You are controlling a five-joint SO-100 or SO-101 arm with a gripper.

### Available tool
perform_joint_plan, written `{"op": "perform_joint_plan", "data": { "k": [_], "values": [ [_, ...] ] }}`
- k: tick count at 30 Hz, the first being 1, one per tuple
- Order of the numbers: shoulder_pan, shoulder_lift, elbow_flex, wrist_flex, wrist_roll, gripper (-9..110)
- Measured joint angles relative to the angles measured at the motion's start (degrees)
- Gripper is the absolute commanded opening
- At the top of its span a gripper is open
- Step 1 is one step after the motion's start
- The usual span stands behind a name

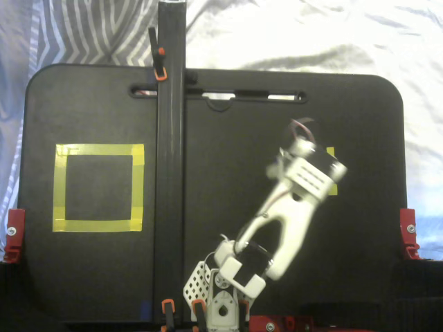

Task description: Grasp a block and put it in the designated area.

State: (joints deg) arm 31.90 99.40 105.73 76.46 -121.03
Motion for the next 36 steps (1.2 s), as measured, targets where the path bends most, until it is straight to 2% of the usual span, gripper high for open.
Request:
{"op": "perform_joint_plan", "data": {
  "k": [15,36],
  "values": [
    [-26.54,0.0,0.62,-3.69,30.59,20],
    [-59.59,-3.69,0.62,-6.15,61.08,20]
  ]
}}
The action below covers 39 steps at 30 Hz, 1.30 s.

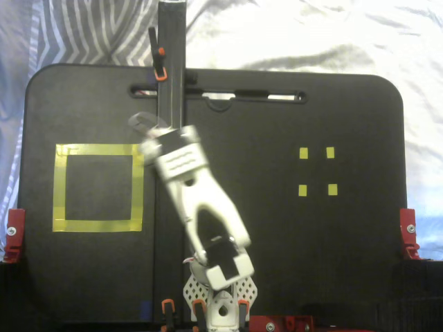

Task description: Grasp a block and put it in the designated area.

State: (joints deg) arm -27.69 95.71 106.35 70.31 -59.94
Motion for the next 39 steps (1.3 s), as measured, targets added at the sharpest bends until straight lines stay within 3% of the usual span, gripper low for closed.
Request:
{"op": "perform_joint_plan", "data": {
  "k": [21,39],
  "values": [
    [-18.19,-7.38,0.09,-5.27,15.29,20],
    [-21.27,-13.18,0.09,-11.25,17.75,20]
  ]
}}
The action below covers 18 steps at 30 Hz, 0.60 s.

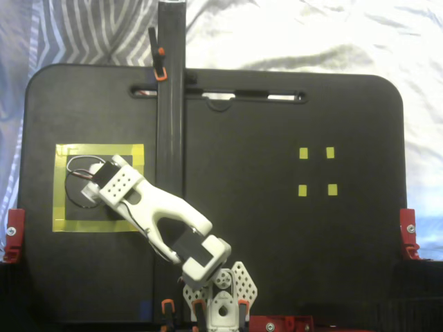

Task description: Grasp a block and put it in the designated area.

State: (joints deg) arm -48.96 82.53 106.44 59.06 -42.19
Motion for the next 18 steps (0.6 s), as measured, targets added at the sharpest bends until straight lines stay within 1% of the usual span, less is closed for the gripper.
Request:
{"op": "perform_joint_plan", "data": {
  "k": [18],
  "values": [
    [-0.79,-2.99,-0.44,-4.57,0.97,20]
  ]
}}
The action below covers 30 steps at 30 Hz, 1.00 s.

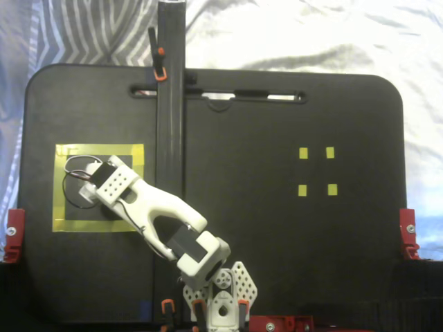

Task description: Grasp a block and put it in the designated area.

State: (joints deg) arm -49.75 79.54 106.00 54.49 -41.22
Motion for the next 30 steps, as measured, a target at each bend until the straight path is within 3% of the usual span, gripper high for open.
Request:
{"op": "perform_joint_plan", "data": {
  "k": [12,21,30],
  "values": [
    [0.09,-0.7,-0.18,-0.62,0.0,20],
    [0.18,-0.7,-0.26,0.26,0.0,37],
    [0.18,-0.7,-0.53,1.23,0.0,39]
  ]
}}
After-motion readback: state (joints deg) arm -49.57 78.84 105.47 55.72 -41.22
